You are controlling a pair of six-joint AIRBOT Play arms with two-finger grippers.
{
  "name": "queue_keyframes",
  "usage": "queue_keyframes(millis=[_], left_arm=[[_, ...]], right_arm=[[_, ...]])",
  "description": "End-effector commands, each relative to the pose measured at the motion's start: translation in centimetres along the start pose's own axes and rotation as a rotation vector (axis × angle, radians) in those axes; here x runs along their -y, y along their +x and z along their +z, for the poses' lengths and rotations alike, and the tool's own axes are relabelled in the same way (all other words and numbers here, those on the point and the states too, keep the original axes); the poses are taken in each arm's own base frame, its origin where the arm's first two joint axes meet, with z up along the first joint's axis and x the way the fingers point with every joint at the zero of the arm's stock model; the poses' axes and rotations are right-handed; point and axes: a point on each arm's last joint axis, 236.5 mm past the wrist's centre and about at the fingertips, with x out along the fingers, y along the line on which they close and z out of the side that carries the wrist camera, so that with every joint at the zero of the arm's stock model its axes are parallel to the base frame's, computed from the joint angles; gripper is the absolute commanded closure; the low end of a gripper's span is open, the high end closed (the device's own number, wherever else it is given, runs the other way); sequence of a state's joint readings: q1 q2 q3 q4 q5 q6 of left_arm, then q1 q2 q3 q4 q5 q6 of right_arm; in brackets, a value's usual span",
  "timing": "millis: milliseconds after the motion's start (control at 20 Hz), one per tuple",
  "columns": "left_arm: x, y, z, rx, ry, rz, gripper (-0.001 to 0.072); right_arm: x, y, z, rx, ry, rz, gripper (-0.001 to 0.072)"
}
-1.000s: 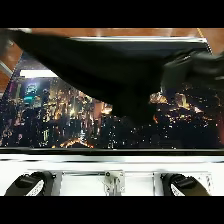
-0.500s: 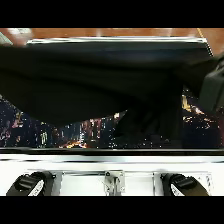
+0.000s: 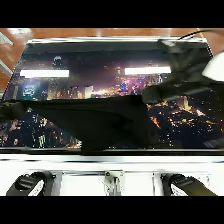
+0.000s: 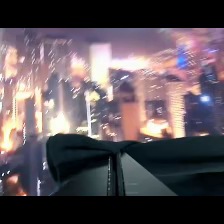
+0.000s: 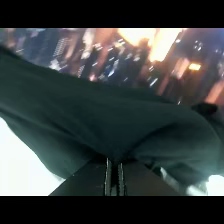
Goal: Fold the shirts.
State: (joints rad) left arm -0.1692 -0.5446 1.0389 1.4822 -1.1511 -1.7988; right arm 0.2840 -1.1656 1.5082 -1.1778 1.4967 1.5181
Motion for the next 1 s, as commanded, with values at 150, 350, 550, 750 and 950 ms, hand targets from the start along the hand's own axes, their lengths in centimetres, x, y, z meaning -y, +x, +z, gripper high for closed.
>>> queue_keyframes(millis=[150, 350, 550, 750, 950], left_arm=[[-1.7, 12.2, -6.0, -0.175, -0.12, 0.017, 0.0671], [-1.0, 19.6, -10.8, -0.341, -0.298, -0.019, 0.067], [-1.1, 21.8, -12.0, -0.413, -0.367, -0.018, 0.0147], [-6.0, 16.3, -14.0, -0.68, -0.222, 0.058, 0.0098], [-6.9, 11.8, -19.3, -0.883, -0.333, 0.056, 0.001]], right_arm=[[8.8, 15.9, 8.2, 0.179, 0.146, -0.07, 0.0644], [10.2, 21.4, 6.0, 0.074, 0.283, -0.038, 0.0638], [11.3, 20.0, 6.3, 0.071, 0.258, -0.051, 0.011], [19.5, 10.7, 0.8, -0.152, 0.091, -0.328, 0.0113], [23.9, 5.8, -9.9, -0.434, 0.381, -0.275, 0.0115]])
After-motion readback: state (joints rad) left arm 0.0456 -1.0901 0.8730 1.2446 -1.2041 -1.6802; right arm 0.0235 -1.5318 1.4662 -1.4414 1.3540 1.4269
